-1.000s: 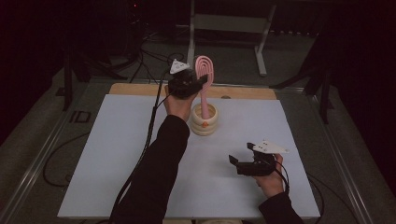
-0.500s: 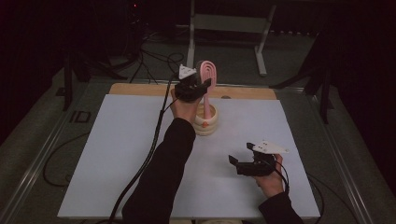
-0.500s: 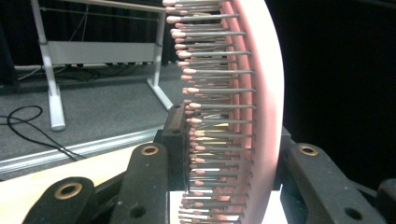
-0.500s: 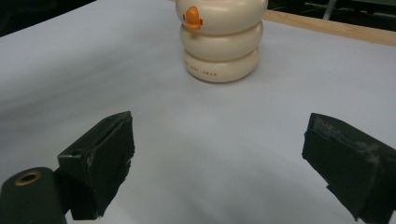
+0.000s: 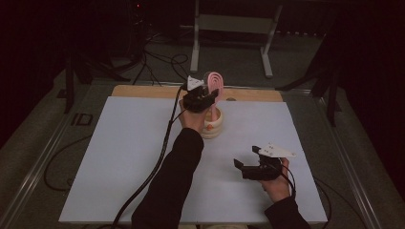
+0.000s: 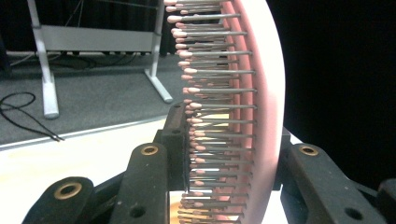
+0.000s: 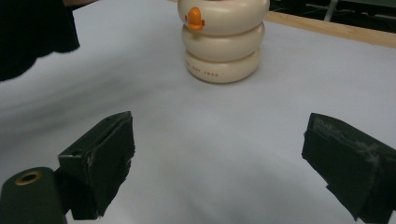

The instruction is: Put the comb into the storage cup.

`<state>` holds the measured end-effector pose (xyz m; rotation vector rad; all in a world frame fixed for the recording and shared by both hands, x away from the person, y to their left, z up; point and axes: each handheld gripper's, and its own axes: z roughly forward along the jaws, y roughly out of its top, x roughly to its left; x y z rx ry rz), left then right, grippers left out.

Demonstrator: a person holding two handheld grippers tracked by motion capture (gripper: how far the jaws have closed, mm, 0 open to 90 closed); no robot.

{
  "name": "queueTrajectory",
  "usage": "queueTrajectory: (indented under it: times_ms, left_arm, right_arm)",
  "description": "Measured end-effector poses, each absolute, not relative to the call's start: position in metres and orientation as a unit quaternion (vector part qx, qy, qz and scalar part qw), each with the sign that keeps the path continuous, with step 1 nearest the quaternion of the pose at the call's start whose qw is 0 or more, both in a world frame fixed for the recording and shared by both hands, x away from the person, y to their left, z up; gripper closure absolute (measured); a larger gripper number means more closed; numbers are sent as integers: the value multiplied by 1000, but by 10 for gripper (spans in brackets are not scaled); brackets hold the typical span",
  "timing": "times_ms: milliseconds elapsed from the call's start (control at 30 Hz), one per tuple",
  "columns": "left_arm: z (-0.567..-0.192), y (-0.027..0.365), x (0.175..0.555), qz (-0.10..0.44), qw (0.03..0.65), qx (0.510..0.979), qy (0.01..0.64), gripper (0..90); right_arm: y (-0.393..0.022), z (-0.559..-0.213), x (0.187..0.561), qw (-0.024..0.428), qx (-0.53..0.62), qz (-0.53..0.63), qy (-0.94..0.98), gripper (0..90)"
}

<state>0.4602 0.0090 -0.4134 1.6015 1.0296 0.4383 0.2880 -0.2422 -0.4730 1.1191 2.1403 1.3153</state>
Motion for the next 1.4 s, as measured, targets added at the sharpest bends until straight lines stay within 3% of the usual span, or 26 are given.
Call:
queueTrajectory:
  times_ms: [467,733,867,1067,1267,1300,1400]
  left_arm:
    - [-419,14,458,194,559,674,441,648]
    - [-440,27,453,166,557,671,461,633]
    - [-441,33,453,171,543,674,471,499]
    - [-446,46,455,156,533,678,482,452]
    - [-445,51,450,177,516,685,482,359]
    - [-444,53,448,184,509,691,480,287]
    - [-439,57,443,199,495,701,473,196]
  right_arm:
    - [-240,-474,288,195,397,467,765,91]
    - [-241,-474,288,194,399,466,766,91]
    - [-239,-474,288,194,398,464,767,91]
    - [-237,-475,288,195,397,462,769,92]
    - [-237,-475,288,196,396,461,770,91]
    - [-238,-475,288,195,396,463,769,91]
    - [-237,-476,288,193,397,463,769,91]
